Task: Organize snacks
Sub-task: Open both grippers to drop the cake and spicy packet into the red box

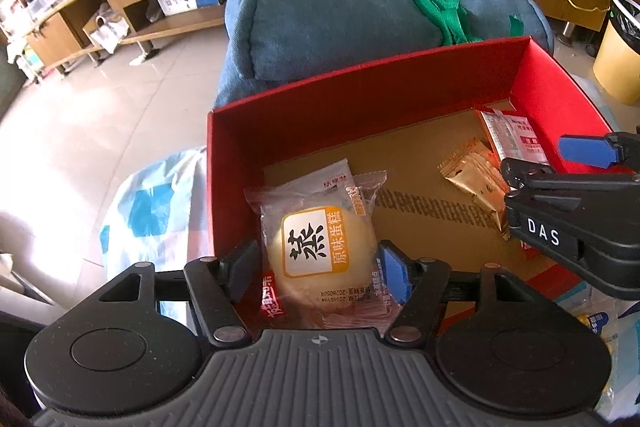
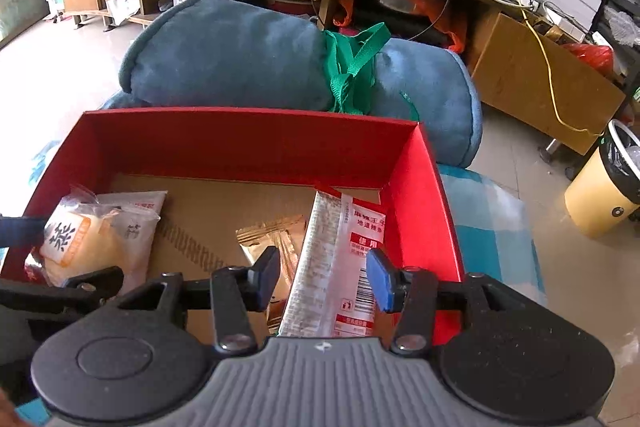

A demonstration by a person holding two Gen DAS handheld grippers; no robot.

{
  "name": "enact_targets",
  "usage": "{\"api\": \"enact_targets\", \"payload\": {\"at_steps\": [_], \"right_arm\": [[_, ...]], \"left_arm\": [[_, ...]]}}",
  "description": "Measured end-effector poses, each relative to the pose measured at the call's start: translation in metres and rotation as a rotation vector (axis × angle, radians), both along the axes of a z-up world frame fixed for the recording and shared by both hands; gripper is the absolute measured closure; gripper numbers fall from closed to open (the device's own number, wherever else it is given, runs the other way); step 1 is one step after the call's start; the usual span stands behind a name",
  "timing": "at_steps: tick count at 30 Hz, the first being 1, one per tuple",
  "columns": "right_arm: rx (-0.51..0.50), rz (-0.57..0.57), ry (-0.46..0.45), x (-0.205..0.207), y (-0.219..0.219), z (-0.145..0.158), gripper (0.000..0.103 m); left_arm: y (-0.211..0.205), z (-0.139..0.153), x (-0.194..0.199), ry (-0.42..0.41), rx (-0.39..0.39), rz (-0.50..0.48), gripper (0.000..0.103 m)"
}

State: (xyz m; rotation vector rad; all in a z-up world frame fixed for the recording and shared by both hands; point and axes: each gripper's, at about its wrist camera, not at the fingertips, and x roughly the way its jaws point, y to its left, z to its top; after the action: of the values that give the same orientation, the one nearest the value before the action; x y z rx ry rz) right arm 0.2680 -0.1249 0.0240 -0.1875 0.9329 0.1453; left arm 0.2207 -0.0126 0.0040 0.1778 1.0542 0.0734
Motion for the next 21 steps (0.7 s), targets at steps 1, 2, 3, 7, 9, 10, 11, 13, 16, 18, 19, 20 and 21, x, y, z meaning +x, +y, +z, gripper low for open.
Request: {"api": "enact_targets", "payload": {"at_steps": [1,2,3,7,9,10,11,13,16,18,19,20,21], "right_arm": [[-0.001,-0.001,-0.002,-0.001,0.000,0.000,0.057],[-0.003,-0.003,-0.003,-0.001,-0.001,0.001,0.057],[-0.002,-0.005,-0.005,-0.001,-0.002,0.001,0.057],[0.005,-0.008,-0.012,-0.002,-0.003,0.006,0.057],[0.009,-0.007,-0.018,-0.004,-0.003,0.010,0.056],[0.010,-0.004,-0.018,-0.005,-0.003,0.011,0.056],[0.010,-0.003,-0.022,-0.007,-0.003,0.013,0.056],[0.009,0.001,-0.032,-0.010,-0.002,0.017,0.055],[0.004,0.003,-0.047,-0.014,-0.002,0.023,0.055],[0.007,0.000,-0.052,-0.017,-0.004,0.026,0.055],[0.009,-0.002,-0.054,-0.018,-0.005,0.028,0.055],[0.011,-0.004,-0.055,-0.019,-0.006,0.029,0.055],[0.012,-0.006,-0.057,-0.021,-0.007,0.030,0.055]], "left_arm": [[0.000,0.001,0.000,-0.002,0.001,-0.001,0.031],[0.000,0.001,0.000,-0.005,0.002,0.000,0.029],[0.000,0.002,0.000,-0.008,0.002,0.002,0.027],[0.000,0.004,0.000,-0.016,0.001,0.003,0.025],[0.000,0.007,-0.001,-0.021,0.000,-0.001,0.024],[0.000,0.009,-0.001,-0.024,0.000,-0.001,0.023],[-0.001,0.010,-0.003,-0.028,0.000,-0.001,0.022],[-0.001,0.012,-0.006,-0.035,0.001,-0.002,0.022],[0.000,0.016,-0.009,-0.040,-0.006,0.003,0.021],[0.001,0.018,-0.011,-0.044,-0.008,0.007,0.021],[0.001,0.019,-0.012,-0.047,-0.008,0.008,0.021],[0.001,0.021,-0.013,-0.048,-0.010,0.008,0.021],[0.002,0.021,-0.014,-0.049,-0.012,0.008,0.021]]}}
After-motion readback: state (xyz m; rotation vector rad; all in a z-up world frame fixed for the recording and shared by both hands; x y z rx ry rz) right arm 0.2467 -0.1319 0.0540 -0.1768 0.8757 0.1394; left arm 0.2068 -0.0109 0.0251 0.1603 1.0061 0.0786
